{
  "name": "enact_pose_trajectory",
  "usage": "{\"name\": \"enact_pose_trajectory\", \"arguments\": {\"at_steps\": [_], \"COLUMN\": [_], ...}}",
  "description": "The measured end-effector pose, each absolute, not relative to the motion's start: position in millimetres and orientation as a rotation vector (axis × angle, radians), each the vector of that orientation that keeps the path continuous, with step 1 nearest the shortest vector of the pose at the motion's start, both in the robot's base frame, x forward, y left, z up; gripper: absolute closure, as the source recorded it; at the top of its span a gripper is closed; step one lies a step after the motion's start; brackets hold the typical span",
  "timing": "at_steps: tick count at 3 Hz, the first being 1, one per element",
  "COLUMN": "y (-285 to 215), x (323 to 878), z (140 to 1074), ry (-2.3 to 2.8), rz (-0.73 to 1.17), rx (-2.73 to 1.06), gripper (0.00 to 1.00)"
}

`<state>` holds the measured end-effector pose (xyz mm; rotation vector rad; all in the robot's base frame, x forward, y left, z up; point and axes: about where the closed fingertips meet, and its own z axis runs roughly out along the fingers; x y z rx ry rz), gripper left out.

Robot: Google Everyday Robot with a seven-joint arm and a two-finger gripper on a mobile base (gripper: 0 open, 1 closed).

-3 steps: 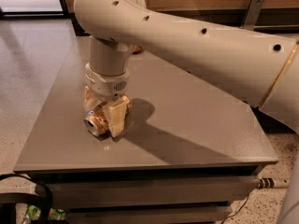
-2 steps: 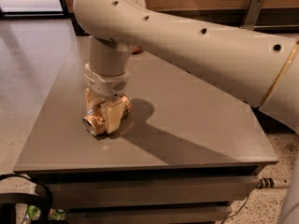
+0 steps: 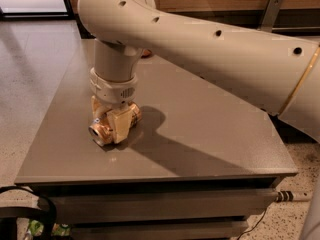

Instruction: Place orange can upright

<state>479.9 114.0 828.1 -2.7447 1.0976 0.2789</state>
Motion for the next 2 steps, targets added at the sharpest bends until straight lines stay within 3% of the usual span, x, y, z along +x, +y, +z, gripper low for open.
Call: {"name": "enact_pose_trajectory", "arguments": {"at_steps": [2], "y": [105], "x": [488], "z": [843], "ry": [1.091], "rz": [0.307], "rx": [-2.696], "gripper": [1.00]}}
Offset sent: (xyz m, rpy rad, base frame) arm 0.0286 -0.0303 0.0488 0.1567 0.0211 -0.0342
